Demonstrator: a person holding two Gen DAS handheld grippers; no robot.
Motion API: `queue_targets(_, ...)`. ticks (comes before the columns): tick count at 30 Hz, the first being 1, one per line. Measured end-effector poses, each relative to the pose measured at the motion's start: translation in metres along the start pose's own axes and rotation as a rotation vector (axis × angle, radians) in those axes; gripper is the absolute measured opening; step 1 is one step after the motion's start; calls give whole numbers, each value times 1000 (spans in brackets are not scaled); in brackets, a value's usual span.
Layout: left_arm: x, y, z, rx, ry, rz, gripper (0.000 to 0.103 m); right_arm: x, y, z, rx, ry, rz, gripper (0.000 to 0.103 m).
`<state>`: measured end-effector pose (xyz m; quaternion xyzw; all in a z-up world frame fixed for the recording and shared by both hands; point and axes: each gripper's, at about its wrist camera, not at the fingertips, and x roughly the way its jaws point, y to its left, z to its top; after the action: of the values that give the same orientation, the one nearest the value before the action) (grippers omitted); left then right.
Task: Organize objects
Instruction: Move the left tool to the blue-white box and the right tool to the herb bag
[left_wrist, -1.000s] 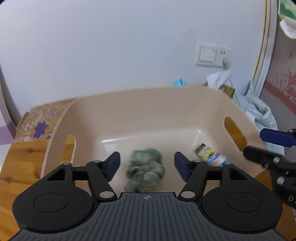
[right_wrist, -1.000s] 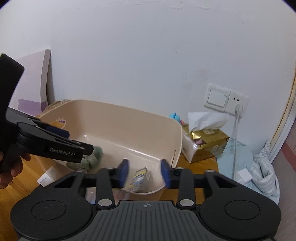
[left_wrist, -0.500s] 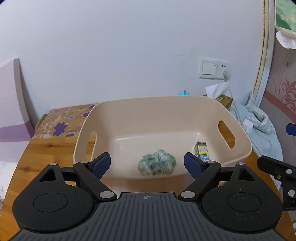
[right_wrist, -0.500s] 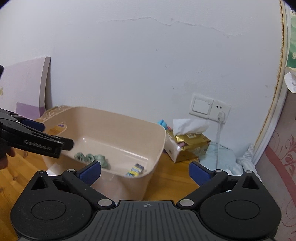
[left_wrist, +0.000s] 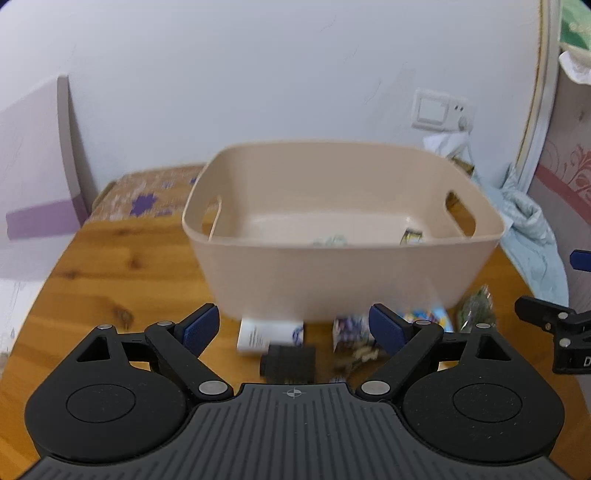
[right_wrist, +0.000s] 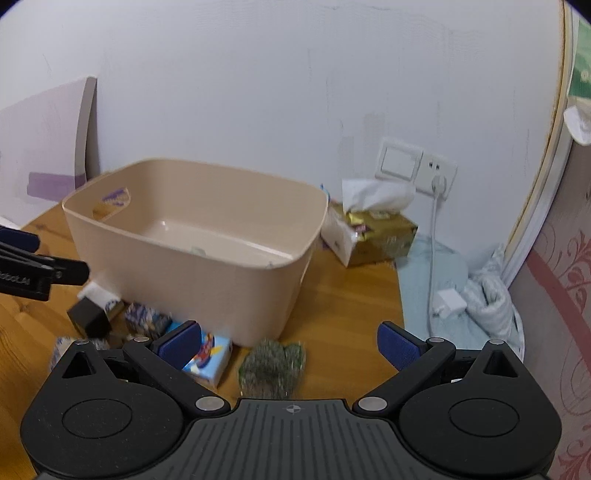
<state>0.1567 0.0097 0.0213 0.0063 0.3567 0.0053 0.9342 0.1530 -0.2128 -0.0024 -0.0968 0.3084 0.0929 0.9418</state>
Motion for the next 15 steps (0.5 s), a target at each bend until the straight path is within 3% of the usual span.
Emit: queue_targets(15,43,-9,-51,-96,221,7,90,37,-4,-35,25,142,10,103)
